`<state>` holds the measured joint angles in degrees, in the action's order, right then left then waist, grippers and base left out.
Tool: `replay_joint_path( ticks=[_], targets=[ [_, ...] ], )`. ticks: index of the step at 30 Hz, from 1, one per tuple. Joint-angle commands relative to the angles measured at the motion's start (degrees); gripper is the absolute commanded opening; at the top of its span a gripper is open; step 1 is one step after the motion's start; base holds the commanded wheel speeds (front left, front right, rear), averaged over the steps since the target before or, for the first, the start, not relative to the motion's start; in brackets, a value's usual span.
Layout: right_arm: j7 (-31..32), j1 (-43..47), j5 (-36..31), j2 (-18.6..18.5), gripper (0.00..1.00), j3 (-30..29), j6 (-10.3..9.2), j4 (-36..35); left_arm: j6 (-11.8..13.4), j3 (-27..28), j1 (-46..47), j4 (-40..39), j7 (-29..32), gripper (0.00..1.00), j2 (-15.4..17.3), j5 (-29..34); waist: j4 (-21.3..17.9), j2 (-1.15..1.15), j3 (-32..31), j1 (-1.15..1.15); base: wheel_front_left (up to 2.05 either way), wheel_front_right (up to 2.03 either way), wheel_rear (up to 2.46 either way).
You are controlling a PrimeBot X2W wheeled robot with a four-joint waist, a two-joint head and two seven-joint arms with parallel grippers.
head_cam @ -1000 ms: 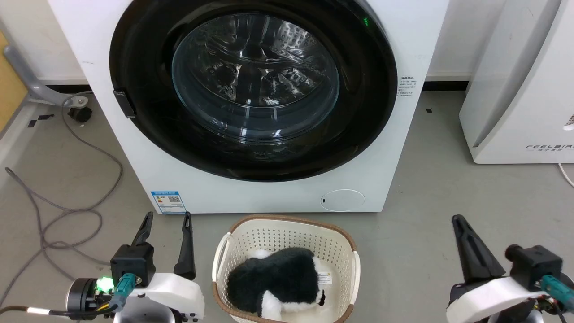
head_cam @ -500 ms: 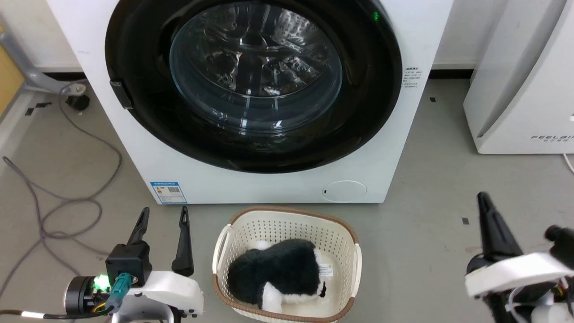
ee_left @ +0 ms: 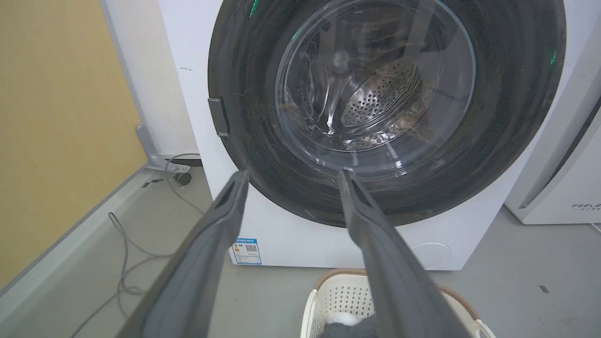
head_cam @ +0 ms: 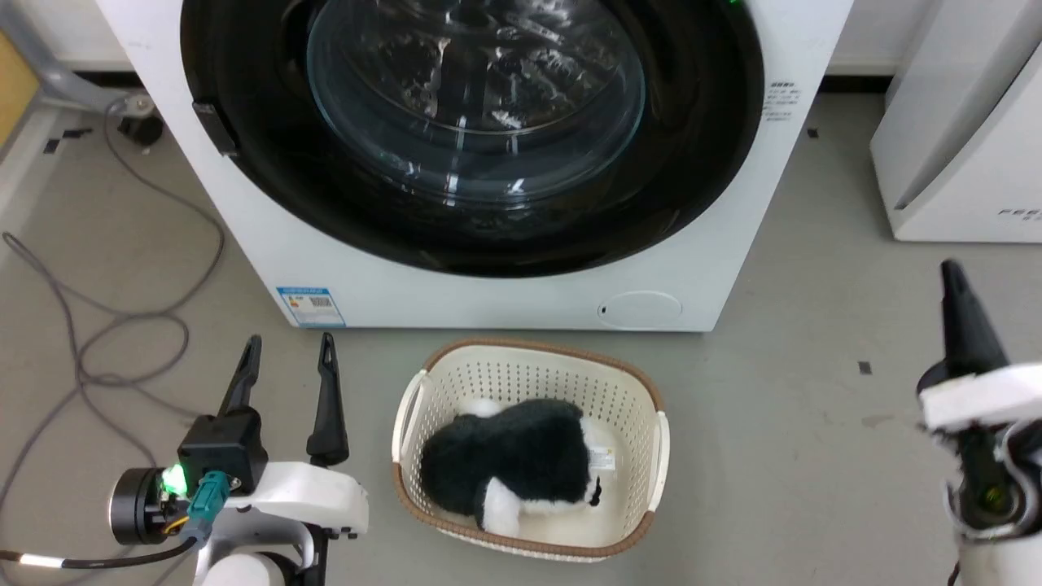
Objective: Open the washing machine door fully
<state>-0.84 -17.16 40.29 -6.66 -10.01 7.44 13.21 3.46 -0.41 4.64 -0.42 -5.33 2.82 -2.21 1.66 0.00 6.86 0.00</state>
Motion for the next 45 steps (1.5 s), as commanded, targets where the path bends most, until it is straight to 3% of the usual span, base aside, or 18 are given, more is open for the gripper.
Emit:
replay_joint_path(
  ticks=[1,9,23,45],
  targets=[
    [0.4,-2.8,2.5,-0.9,0.00,-0.6,0.02,1.4,0.4,0.0,1.1,-0.5,-0.7,1.00,0.0,-0.3,0.4,0.00,0.9,0.00,0.00,0.00,0.00],
    [1.4,-13.3,8.8,-4.5,0.00,-0.2,0.03,8.2,1.2,-0.5,3.2,-1.0,-1.7,1.00,0.0,-0.9,1.7,0.00,4.6,0.00,0.00,0.00,0.00],
    [1.5,-29.2,14.2,-8.6,0.00,3.2,0.03,18.2,3.0,-2.1,5.7,-1.4,-3.3,1.00,0.0,-2.4,4.2,0.00,9.7,0.00,0.00,0.00,0.00],
    [5.5,-48.4,22.0,-11.1,0.00,10.9,0.04,32.0,5.9,-3.8,9.3,-1.9,-5.9,1.00,0.1,-4.8,7.8,0.00,15.8,0.00,0.00,0.00,0.00]
  ],
)
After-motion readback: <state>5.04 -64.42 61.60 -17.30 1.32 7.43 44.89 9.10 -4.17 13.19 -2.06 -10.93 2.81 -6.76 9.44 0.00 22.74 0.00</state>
